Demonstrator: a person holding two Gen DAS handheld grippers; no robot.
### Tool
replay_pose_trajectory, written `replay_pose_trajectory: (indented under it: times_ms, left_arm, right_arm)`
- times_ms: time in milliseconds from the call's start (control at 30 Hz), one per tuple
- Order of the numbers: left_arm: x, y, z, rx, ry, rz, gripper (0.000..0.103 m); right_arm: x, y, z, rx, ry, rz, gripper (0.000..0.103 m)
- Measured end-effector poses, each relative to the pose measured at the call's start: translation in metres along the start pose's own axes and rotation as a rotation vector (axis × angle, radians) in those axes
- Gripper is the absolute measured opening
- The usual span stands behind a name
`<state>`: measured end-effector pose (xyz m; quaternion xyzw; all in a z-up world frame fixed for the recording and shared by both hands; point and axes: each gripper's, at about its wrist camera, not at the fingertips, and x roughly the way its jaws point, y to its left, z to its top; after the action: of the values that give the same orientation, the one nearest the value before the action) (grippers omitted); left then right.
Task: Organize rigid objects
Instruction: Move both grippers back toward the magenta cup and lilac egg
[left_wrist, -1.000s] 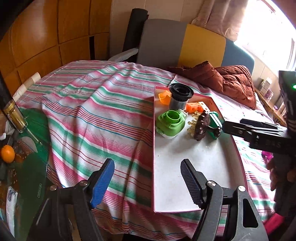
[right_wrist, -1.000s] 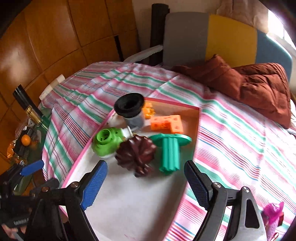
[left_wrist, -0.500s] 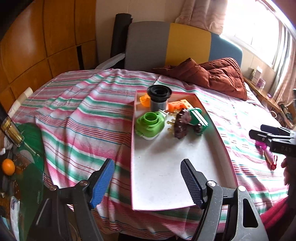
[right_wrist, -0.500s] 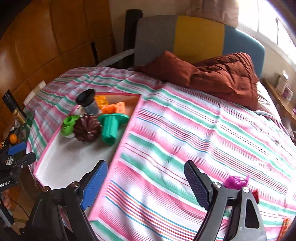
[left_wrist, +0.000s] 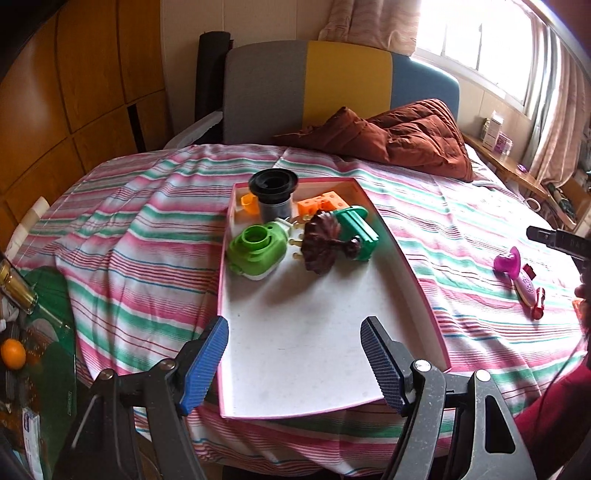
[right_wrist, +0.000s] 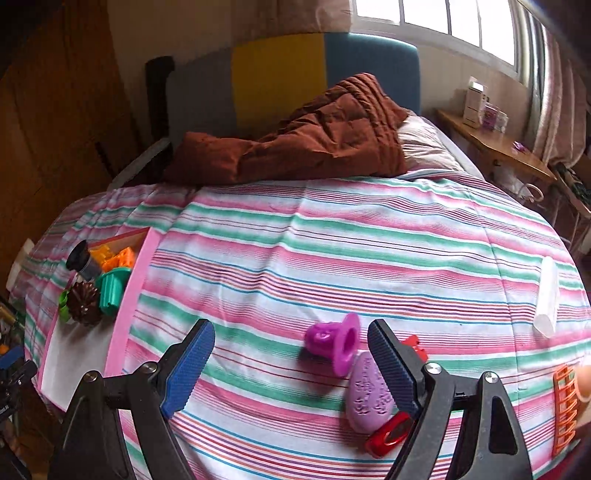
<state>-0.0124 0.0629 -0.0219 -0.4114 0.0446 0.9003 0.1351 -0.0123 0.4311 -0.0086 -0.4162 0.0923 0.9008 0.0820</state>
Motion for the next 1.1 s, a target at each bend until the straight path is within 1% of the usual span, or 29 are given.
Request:
replay_pose_trajectory:
  times_ms: [100,200,300,367,467,700,967,1100]
  left_arm:
    - [0.000,-0.007,0.002,0.019,-0.001,-0.005,0.075]
    - [0.001,-0.016,0.005,0.039,0.000,-0.017,0.075]
    - [0.003,-0.026,0.008,0.058,0.004,-0.038,0.075]
    - [0.006,-0.034,0.010,0.071,0.008,-0.050,0.075]
    - [0.010,-0.045,0.012,0.091,0.022,-0.074,0.075]
    - [0.019,-0.074,0.018,0.137,0.045,-0.132,0.075]
    - [0.027,-0.120,0.026,0.231,0.054,-0.210,0.075]
    - [0.036,-0.147,0.029,0.285,0.071,-0.248,0.075]
  right_arm:
    - [-0.003,-0.027,0.001,0.067,-0.025,-0.046,0.086]
    - [-0.005,-0.054,-0.003,0.167,-0.054,-0.080,0.086]
    - [-0.004,-0.079,-0.007,0.297,-0.046,-0.059,0.086]
    - [-0.009,-0.089,-0.007,0.343,-0.072,-0.060,0.086]
    - [-0.010,-0.099,-0.009,0.400,-0.071,-0.044,0.086]
    - [-0.008,-0.114,-0.012,0.478,-0.063,-0.029,0.086]
    - [-0.007,-0.124,-0.017,0.539,-0.052,-0.037,0.086]
    - [-0.008,-0.134,-0.021,0.596,-0.054,-0.028,0.086]
